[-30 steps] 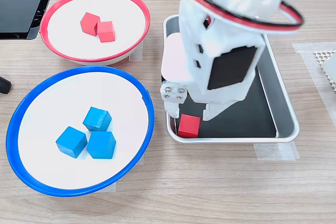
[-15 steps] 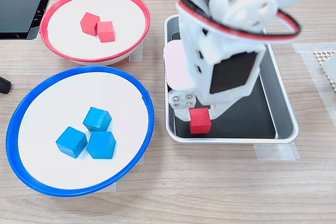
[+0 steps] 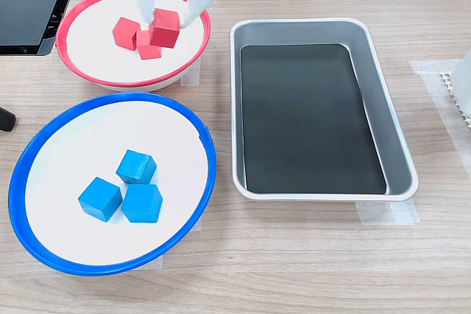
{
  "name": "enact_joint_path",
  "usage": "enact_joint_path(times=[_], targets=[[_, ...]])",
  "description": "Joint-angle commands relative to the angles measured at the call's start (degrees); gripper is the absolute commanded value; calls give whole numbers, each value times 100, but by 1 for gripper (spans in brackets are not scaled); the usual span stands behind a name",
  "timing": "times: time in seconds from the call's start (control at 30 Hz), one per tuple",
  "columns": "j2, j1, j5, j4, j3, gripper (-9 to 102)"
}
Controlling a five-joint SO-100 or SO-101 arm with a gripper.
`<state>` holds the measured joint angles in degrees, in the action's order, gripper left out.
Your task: Move six blocks tray to matching dishes
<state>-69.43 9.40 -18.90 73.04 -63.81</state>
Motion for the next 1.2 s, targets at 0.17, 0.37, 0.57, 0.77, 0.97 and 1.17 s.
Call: enact_joint_path(times=[0.17,0.37,0.57,0.77,0.97,1.17], targets=[[149,44,-694,-976,88,15],[-659,132,-940,-949,-817,0],[-3120,-79,-62,-1028,-3287,0],[-6688,-835,1714,-2030,-6759,-1],[-10661,-668,1723,-1635,-9976,-1],[-12120,-615,1696,-791,-10679,0]])
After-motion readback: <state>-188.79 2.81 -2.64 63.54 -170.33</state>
